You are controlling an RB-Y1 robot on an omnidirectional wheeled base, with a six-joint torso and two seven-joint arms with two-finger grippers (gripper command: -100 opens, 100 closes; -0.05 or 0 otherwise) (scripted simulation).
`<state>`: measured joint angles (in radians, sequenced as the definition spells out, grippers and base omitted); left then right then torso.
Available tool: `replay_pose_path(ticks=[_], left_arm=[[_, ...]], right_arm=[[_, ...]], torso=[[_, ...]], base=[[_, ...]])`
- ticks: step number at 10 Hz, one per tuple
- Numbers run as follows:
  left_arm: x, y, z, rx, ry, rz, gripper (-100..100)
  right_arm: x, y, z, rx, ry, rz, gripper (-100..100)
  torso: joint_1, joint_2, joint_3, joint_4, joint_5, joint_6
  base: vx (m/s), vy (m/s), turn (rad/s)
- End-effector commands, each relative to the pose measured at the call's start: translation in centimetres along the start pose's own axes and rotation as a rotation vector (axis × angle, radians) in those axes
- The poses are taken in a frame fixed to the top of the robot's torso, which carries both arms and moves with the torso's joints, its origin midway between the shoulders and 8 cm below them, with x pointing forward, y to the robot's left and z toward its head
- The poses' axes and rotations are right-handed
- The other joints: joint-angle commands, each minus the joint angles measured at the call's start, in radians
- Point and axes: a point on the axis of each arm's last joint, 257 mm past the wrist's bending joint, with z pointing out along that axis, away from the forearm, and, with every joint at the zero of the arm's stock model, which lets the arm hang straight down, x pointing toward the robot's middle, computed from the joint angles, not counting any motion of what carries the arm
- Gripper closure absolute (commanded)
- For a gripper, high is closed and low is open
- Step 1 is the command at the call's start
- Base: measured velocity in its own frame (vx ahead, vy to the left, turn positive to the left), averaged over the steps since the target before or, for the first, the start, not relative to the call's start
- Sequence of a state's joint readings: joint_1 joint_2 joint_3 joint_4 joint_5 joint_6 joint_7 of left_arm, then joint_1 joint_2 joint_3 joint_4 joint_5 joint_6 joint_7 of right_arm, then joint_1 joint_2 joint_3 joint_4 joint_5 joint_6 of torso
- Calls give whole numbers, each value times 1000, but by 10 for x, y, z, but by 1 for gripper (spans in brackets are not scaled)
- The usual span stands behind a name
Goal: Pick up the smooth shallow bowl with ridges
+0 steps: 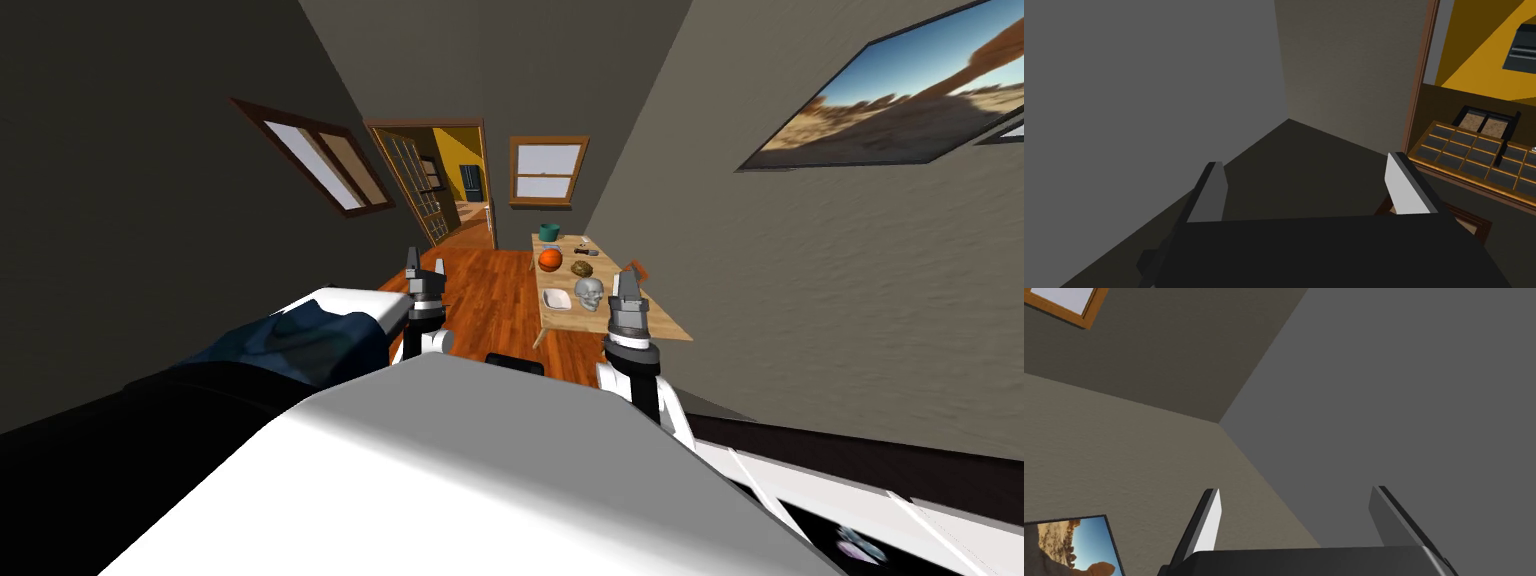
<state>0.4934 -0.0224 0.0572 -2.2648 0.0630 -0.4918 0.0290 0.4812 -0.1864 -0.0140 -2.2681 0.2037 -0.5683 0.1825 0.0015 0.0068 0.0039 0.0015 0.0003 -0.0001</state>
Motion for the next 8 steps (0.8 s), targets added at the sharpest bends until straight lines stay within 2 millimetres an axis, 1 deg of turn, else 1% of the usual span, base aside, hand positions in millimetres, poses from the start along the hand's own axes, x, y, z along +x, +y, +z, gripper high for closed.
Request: replay_pose_path(ticks=[1, 3, 5, 8], left_arm=[[0, 0, 0, 0, 0, 0, 0], [0, 0, 0, 0, 0, 0, 0], [0, 0, 0, 0, 0, 0, 0], [0, 0, 0, 0, 0, 0, 0]], right_arm=[[6, -25, -9, 52, 52, -84, -100], [14, -55, -25, 126, 119, -194, -100], [20, -89, -45, 208, 193, -316, -100], [28, -141, -88, 338, 329, -511, -100]], torso=[[0, 0, 0, 0, 0, 0], [1, 0, 0, 0, 0, 0], [0, -1, -1, 0, 0, 0], [0, -4, -2, -1, 0, 0]], base=[[-107, 48, 135], [-93, 48, 166], [-66, 37, 166], [-28, 47, 175]])
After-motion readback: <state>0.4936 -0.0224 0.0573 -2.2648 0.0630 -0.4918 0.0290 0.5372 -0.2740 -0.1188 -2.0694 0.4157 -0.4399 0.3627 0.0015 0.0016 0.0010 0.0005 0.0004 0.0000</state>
